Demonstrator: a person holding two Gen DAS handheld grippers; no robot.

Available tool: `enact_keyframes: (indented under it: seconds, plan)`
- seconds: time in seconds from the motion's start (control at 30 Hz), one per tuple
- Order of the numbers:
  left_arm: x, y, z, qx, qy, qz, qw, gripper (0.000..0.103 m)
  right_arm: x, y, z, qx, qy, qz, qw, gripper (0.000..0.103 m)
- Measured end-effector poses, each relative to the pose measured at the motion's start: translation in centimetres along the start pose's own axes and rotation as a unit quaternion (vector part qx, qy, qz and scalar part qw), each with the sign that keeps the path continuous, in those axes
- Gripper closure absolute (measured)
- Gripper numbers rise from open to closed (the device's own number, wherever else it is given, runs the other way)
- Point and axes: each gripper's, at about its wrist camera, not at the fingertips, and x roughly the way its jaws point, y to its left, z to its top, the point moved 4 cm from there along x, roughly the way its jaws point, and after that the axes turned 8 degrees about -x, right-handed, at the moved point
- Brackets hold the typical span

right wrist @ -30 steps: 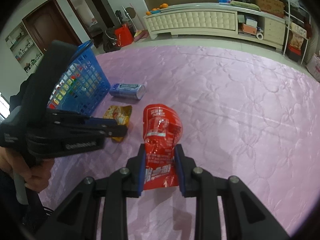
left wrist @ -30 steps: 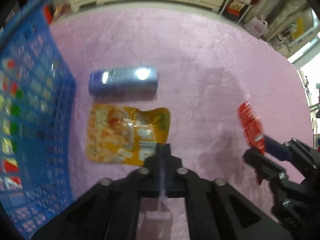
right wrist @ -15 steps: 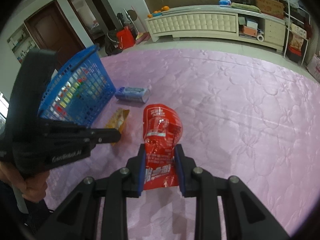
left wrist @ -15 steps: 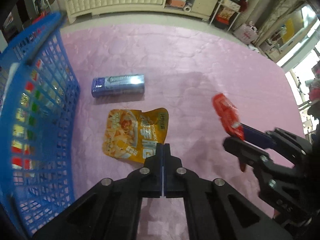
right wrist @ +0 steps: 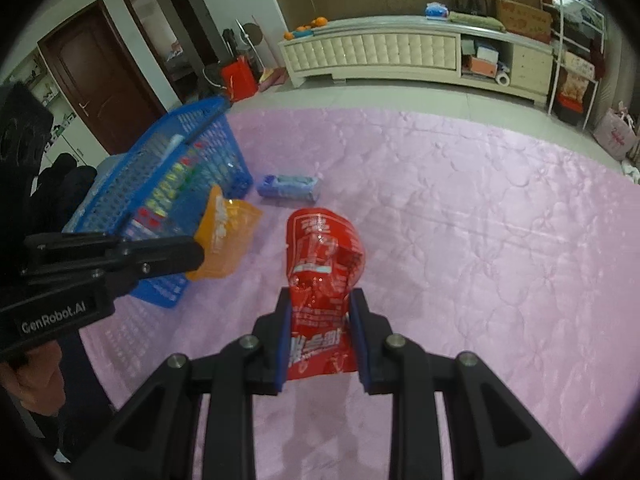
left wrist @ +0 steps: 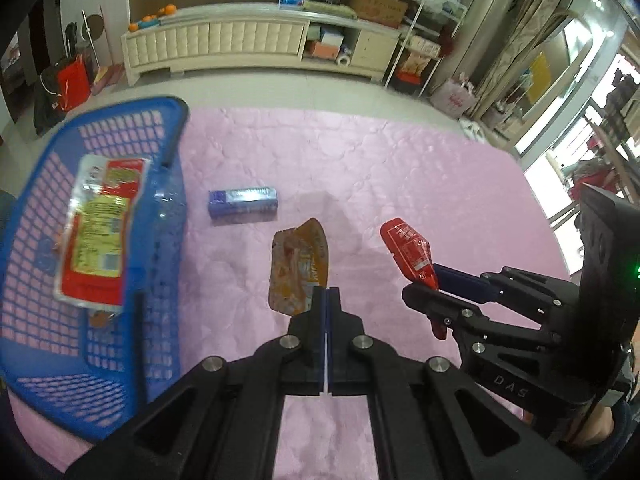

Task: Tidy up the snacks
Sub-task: 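Carry the yellow pouch and red pouch over the basket with both tools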

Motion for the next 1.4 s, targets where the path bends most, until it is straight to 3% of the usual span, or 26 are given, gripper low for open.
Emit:
enact_keyframes:
  seconds: [0.33, 0.57, 0.97, 1.4]
  plan:
    - [-8.4, 0.8, -0.5, 0.037, -0.061, -0.021, 0.9972, 0.103, -4.8, 5.8, 1.3, -0.044, -0.025, -0.021, 0.999, 0.072]
    - [-11.5, 3.2, 0.2, 0.039, -0.085, -0.026, 0.9952, 0.103, -5.8, 8.1, 4.0, -0.06, -0.037, -0.017, 0.997, 0.072]
    - [-13.6, 9.1, 3.2, 0.033, -0.102, -0.016, 0.9941, 0.103, -2.8, 11.6, 8.2, -0.079, -0.029, -0.019, 0.996, 0.072]
    - [-12.0, 14.1, 5.2, 0.014, -0.097, 0.001, 0.9952, 0.103, 2.3, 14.0, 11.9, -0.095, 0.001, -0.009, 0.995, 0.072]
